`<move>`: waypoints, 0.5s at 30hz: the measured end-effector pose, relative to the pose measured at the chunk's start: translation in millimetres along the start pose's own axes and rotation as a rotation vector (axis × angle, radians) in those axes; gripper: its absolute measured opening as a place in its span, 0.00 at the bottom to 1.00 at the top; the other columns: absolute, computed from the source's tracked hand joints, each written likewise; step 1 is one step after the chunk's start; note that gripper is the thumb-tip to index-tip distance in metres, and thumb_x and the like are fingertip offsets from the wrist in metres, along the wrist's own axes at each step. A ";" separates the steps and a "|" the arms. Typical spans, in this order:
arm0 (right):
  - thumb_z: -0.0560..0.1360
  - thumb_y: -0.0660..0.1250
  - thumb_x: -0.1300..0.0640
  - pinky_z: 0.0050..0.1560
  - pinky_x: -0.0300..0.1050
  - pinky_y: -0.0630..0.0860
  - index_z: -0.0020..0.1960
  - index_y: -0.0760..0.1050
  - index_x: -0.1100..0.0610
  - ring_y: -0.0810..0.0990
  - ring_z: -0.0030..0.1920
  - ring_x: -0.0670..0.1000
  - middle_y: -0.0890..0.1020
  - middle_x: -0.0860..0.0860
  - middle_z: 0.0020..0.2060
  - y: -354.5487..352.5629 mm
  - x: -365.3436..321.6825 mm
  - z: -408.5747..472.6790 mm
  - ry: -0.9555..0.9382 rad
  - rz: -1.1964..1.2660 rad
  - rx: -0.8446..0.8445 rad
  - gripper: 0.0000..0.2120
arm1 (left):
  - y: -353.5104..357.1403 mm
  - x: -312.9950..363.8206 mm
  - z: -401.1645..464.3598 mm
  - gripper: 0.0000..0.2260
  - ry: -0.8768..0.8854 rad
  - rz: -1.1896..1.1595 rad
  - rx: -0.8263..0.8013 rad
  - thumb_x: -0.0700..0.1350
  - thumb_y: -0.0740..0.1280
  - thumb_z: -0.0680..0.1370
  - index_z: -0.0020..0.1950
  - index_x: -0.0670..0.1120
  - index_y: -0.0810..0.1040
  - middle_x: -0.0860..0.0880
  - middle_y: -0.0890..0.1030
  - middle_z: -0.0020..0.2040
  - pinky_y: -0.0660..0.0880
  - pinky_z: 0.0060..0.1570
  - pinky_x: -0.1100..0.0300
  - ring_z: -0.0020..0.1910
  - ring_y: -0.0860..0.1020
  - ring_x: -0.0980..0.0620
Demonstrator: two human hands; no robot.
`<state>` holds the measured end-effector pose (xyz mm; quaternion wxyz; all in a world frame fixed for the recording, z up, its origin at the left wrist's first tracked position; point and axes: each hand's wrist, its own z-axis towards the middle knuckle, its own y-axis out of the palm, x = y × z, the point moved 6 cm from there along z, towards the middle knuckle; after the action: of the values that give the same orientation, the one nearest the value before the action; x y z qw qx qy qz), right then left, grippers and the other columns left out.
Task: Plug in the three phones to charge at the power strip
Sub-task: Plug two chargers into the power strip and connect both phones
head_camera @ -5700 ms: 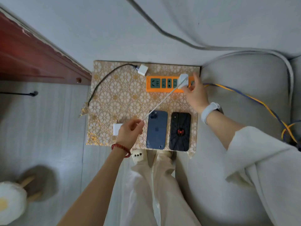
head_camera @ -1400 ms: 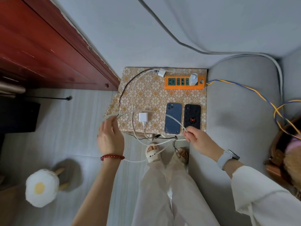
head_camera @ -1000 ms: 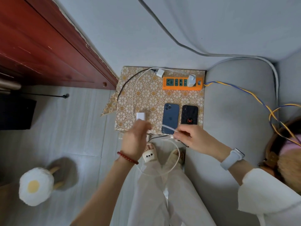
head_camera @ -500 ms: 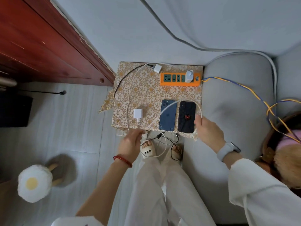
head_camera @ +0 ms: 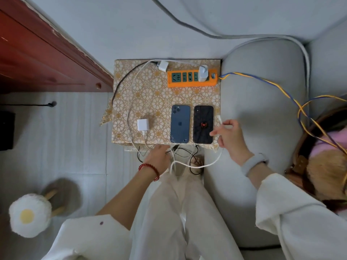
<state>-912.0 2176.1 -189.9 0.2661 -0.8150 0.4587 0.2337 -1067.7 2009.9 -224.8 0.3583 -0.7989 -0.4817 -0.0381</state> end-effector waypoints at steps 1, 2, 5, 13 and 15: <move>0.76 0.55 0.63 0.17 0.34 0.61 0.49 0.63 0.55 0.64 0.15 0.43 0.78 0.55 0.30 4.3 6.7 5.1 -0.002 -0.040 0.019 0.04 | 0.2 10.3 8.7 0.17 -0.006 -0.077 0.028 0.42 0.56 0.78 0.67 0.44 0.67 0.42 0.69 0.68 0.66 0.66 0.52 0.66 0.69 0.44; 0.77 0.55 0.61 0.19 0.34 0.64 0.52 0.64 0.58 0.68 0.16 0.42 0.78 0.54 0.30 9.2 13.0 11.2 -0.012 -0.081 0.038 0.04 | -0.4 19.6 16.9 0.17 -0.020 -0.164 0.053 0.42 0.56 0.78 0.67 0.43 0.67 0.42 0.69 0.68 0.66 0.66 0.53 0.65 0.70 0.44; 0.79 0.51 0.61 0.35 0.42 0.72 0.54 0.70 0.65 0.77 0.36 0.53 0.79 0.56 0.38 19.0 29.5 35.2 -0.072 -0.191 0.068 0.11 | 4.7 44.6 45.2 0.17 -0.077 -0.438 0.081 0.40 0.56 0.79 0.67 0.42 0.67 0.43 0.71 0.68 0.67 0.64 0.56 0.65 0.71 0.46; 0.79 0.50 0.65 0.49 0.47 0.67 0.58 0.68 0.69 0.73 0.58 0.65 0.75 0.67 0.57 27.6 50.8 66.9 -0.104 -0.421 0.100 0.13 | 43.4 81.6 99.2 0.16 -0.083 -0.620 0.069 0.35 0.53 0.77 0.64 0.40 0.69 0.44 0.76 0.55 0.70 0.49 0.58 0.48 0.75 0.48; 0.79 0.50 0.64 0.55 0.51 0.69 0.61 0.68 0.67 0.73 0.59 0.65 0.76 0.65 0.58 25.8 56.7 69.1 -0.110 -0.376 0.122 0.15 | 46.5 82.7 101.9 0.11 -0.136 -0.688 0.100 0.35 0.54 0.76 0.54 0.40 0.72 0.46 0.75 0.45 0.67 0.47 0.58 0.42 0.72 0.50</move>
<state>-917.3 2174.3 -282.7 0.3786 -0.8547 0.2964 0.1956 -1015.5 2120.4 -291.6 0.3303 -0.5721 -0.7465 -0.0797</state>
